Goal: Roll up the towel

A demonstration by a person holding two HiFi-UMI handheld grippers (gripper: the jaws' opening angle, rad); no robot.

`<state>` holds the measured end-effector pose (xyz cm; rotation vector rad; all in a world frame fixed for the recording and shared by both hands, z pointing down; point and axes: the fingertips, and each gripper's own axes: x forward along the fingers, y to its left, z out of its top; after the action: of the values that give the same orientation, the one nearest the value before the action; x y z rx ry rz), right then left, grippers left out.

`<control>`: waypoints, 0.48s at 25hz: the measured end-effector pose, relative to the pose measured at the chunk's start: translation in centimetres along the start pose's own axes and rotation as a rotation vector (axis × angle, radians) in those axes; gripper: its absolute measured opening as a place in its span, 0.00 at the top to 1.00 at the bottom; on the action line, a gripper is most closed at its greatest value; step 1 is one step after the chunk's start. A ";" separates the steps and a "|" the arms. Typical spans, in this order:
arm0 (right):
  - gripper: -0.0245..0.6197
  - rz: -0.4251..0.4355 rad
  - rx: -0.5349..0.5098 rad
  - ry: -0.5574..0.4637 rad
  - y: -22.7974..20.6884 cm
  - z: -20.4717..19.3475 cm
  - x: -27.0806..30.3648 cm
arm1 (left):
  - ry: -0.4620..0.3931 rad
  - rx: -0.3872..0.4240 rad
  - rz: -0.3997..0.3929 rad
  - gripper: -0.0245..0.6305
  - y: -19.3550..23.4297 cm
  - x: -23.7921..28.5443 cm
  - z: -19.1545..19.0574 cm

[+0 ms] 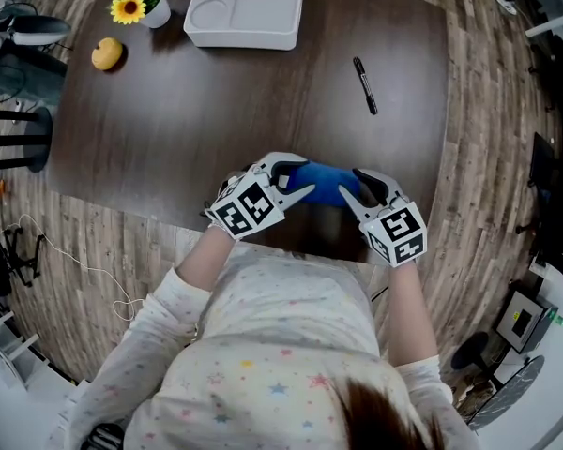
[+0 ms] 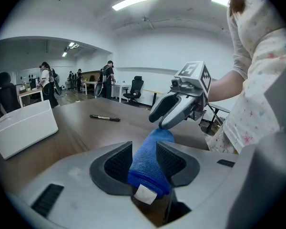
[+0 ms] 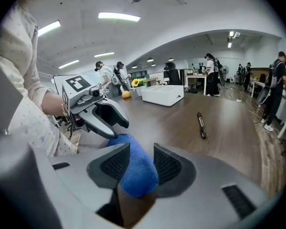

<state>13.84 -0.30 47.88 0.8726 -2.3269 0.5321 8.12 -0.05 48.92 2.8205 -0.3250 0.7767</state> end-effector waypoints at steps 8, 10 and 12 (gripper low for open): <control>0.80 -0.072 -0.001 -0.079 -1.4 3.1 -1.9 | -0.054 0.001 0.085 0.82 2.2 -2.7 2.4; 0.83 -0.095 0.001 -0.114 -1.8 4.2 -2.7 | -0.082 -0.001 0.128 0.87 3.1 -3.6 3.2; 0.87 -0.121 -0.002 -0.155 -2.1 5.5 -3.7 | -0.115 -0.010 0.176 0.91 3.9 -4.7 4.1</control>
<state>15.44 -3.07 41.74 1.0803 -2.3923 0.4245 5.17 -4.09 43.52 2.8617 -0.6005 0.6444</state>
